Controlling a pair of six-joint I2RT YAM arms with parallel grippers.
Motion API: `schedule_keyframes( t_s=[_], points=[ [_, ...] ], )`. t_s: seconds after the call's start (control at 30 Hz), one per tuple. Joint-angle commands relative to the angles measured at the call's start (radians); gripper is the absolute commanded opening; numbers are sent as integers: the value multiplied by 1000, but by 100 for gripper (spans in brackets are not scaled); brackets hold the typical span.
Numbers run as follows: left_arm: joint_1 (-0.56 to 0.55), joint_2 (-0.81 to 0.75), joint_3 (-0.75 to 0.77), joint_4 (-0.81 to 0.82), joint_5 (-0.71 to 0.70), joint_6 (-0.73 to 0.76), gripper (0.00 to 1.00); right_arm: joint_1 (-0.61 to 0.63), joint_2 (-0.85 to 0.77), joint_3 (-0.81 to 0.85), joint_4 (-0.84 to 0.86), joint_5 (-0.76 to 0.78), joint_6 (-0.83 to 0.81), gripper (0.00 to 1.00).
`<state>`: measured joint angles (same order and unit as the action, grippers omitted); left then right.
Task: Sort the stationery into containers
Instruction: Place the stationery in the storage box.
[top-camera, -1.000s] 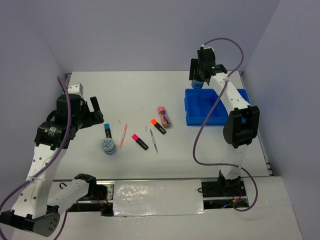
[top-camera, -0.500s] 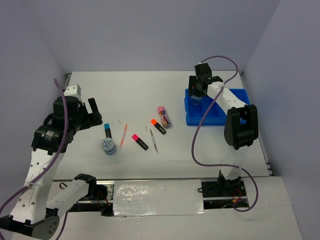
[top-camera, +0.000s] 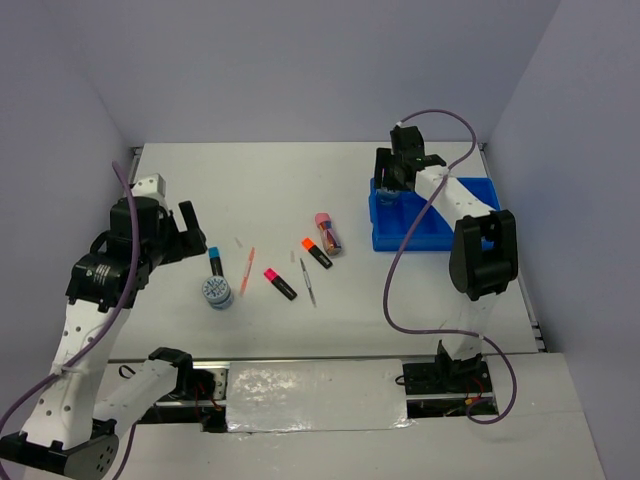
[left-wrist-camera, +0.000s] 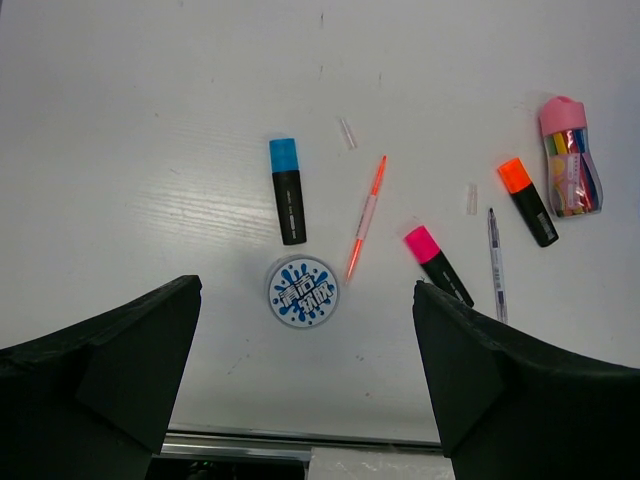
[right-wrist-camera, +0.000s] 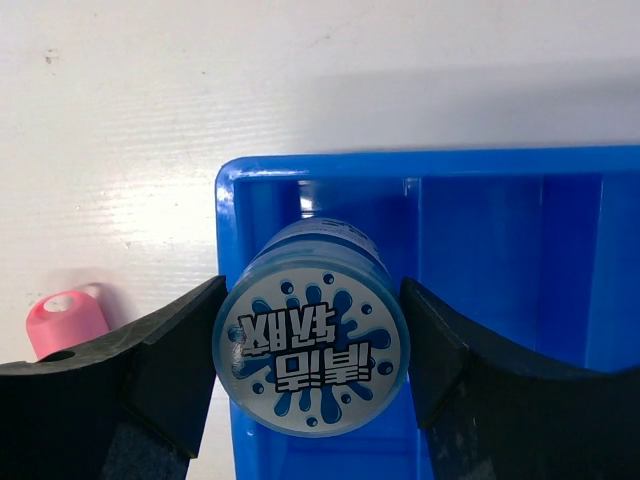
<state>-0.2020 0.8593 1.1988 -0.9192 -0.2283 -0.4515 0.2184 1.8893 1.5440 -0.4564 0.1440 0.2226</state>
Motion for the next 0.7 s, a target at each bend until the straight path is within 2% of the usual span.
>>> schedule_keyframes(
  t_s=[0.0, 0.1, 0.13, 0.17, 0.3, 0.4, 0.57, 0.6, 0.63, 0.67],
  points=[
    [-4, -20, -16, 25, 24, -6, 99, -1, -36, 10, 97, -11, -9, 19],
    [-5, -25, -27, 23, 32, -1, 99, -1, -27, 19, 110, 2, -12, 25],
    [-4, -25, -27, 25, 35, -1, 99, -2, -25, 28, 108, 9, -12, 33],
    [-4, -25, -30, 25, 37, 0, 99, -2, -21, 33, 107, 19, -14, 36],
    [-4, -23, -33, 28, 38, -1, 99, -2, -7, 48, 93, 40, -20, 45],
    [-5, -20, -30, 29, 41, 4, 99, -2, -2, 45, 85, 51, -22, 61],
    [-4, 0, -16, 33, 41, -1, 99, -2, -6, 45, 78, 34, -40, 68],
    [-4, 6, -12, 31, 46, -3, 99, -2, -6, 44, 78, 28, -42, 76],
    [-4, 17, 1, 28, 50, -1, 99, -2, -6, 44, 76, 22, -42, 92],
    [-5, 20, 4, 29, 52, -1, 99, -5, -6, 42, 79, 8, -48, 100]
  ],
)
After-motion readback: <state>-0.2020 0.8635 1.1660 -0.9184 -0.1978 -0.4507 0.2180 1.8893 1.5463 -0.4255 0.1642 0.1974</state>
